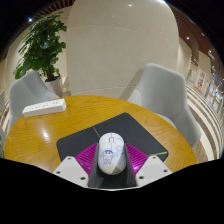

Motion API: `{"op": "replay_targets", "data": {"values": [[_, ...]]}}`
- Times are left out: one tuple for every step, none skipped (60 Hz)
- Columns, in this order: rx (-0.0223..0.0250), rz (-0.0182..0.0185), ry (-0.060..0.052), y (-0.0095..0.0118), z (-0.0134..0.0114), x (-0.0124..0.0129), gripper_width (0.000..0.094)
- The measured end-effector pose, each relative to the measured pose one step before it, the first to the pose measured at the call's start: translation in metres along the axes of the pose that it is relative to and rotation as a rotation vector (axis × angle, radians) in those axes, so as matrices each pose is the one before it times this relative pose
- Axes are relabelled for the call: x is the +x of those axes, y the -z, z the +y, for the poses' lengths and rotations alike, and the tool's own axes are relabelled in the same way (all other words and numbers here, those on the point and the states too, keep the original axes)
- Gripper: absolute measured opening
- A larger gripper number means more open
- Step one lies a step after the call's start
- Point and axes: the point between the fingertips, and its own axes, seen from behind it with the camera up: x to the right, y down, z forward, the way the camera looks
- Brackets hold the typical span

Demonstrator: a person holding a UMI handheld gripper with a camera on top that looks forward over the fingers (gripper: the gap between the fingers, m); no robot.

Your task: Arrange mouse

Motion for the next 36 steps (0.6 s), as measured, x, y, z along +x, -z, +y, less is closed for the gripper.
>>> {"op": "replay_targets", "data": {"values": [[-0.00277,-0.00295,-0.0009,0.00024,0.00031,-0.00069,0.0512],[-0.00338,0.00111,-0.0008,0.00035,0.00013,0.00057,0.0558],[-0.00603,0.0047,-0.0007,0.00066,0.00075,0.00145,0.0624],[-0.00645,0.00676,-0.0016,0.001,0.00033,0.00322,0.0689],[-0.00652,0.00779,-0.0002,0.00341,-0.00008,0.00371,0.0755],[-0.00164,0.00049,-0.0004,0.00225,-0.00034,-0.00017,0.0821],[0.00405,-0.0031,-0.0015,0.0024,-0.00158,-0.00082,0.0886],[0.00406,-0.00756,0.0031,0.00333,-0.00135,-0.00205,0.0861],[0.00506,-0.00507,0.0012,0.00428,-0.00176,-0.0015,0.0853],[0.006,-0.00667,-0.0012,0.00581,-0.00212,-0.00295,0.0858],[0.00555,-0.00504,0.0001,0.01114,-0.00301,0.00021,0.0864],[0.00745,-0.00582,0.0005,0.00775,-0.00243,-0.00211,0.0869],[0.00663,-0.00509,0.002,0.00787,-0.00172,-0.00217,0.0871],[0.00456,-0.00371,0.004,0.0091,-0.00144,-0.00255,0.0864],[0.00296,-0.00225,0.0043,0.01011,-0.00112,-0.00238,0.0865],[0.00451,-0.00116,0.0028,0.00763,-0.00005,-0.00329,0.0867],[0.00264,-0.00075,0.0034,0.01562,-0.00093,-0.00198,0.0865],[0.00353,-0.00209,0.0018,0.01217,-0.00018,-0.00307,0.0865],[0.00294,-0.00354,0.0017,0.01244,0.00066,-0.00332,0.0865],[0.00114,-0.00472,0.0021,0.01265,0.00151,-0.0038,0.0865],[-0.00057,-0.00618,0.0024,0.0133,0.00219,-0.00366,0.0865],[-0.00144,-0.00731,0.0024,0.01361,0.00299,-0.00412,0.0866],[0.00085,-0.00914,0.0013,0.00405,0.00485,-0.00605,0.086],[-0.002,-0.00431,0.0017,0.02071,0.00463,-0.00298,0.0857],[-0.00199,-0.00456,0.0003,0.01308,0.00445,-0.00364,0.0858],[-0.00329,-0.00372,-0.0002,0.01338,0.00478,-0.00376,0.0859],[-0.00347,-0.00437,0.0,0.01279,0.00536,-0.00369,0.0858],[-0.00481,-0.00555,0.0,0.01266,0.00618,-0.00396,0.0859],[-0.00557,-0.00604,0.0006,0.01212,0.00669,-0.00424,0.0858],[-0.00347,-0.00786,0.0005,-0.00052,0.00882,-0.0045,0.0857],[-0.00643,-0.00538,0.0026,0.01062,0.00717,-0.00394,0.0859],[-0.00783,-0.0047,0.0022,0.0163,0.00758,-0.00317,0.0858],[-0.00466,-0.00461,0.0021,0.00988,0.00668,-0.00354,0.0858],[-0.00354,-0.00432,0.0019,0.00966,0.00653,-0.00346,0.0857],[-0.00382,-0.00499,0.0022,0.00879,0.00655,-0.00277,0.0857],[-0.00446,-0.00484,0.0023,0.0086,0.00684,-0.00323,0.0857]]}}
